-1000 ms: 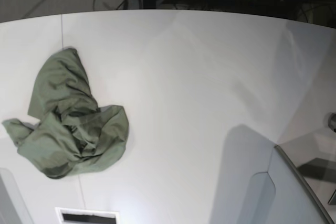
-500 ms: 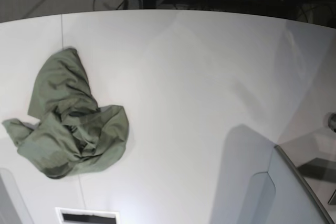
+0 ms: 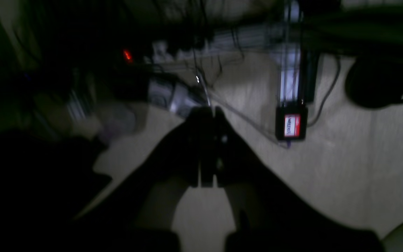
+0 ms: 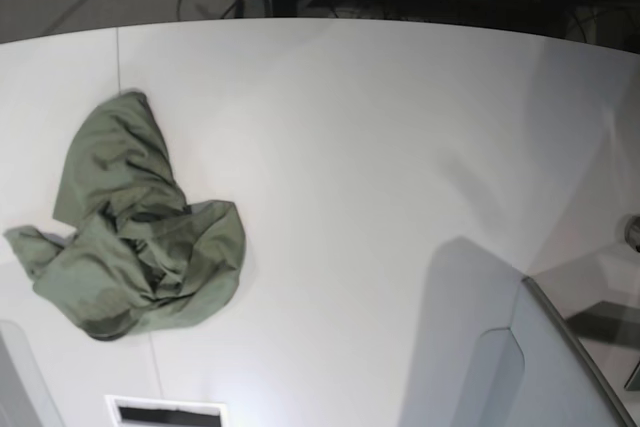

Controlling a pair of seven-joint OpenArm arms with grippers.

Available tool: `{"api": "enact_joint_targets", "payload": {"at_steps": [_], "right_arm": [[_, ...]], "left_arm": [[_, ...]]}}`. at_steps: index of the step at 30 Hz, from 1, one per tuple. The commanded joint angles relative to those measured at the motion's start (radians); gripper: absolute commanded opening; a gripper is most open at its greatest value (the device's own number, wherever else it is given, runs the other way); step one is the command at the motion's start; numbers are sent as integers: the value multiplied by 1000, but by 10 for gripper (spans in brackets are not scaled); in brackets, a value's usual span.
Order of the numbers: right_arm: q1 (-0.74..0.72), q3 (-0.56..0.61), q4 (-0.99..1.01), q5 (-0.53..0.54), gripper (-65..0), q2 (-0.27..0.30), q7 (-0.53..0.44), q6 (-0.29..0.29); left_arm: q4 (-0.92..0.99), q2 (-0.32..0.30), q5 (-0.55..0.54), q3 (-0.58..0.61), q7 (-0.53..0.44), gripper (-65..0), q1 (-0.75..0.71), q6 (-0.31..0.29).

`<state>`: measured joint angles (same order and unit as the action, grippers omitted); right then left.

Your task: Layout the t-shirt on the table in an organized manner, then fold the t-shirt properly

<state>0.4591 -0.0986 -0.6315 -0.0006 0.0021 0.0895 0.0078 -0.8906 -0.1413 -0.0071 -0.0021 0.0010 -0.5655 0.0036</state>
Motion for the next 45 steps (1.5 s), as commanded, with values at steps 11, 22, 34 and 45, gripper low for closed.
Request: {"api": "enact_joint_targets", "payload": {"at_steps": [11,22,34,45], "right_arm": [[335,-195,-888,1,-650,14,300,-2],[30,-195,-1379,3,-485,14,606,122],[-719,-505,-920,3,-189,54,1053,690],[-932,-634,-494,3,-189,68,903,690]], "left_arm": [[-510,-74,0,-5,-9,-650,-259,2],[-993,-80,0,-5,1,-650,-282,2],[-993,-65,-3,-9,4,-650,-230,3],[-987,-65,-3,-3,133,-571,-54,2]]}}
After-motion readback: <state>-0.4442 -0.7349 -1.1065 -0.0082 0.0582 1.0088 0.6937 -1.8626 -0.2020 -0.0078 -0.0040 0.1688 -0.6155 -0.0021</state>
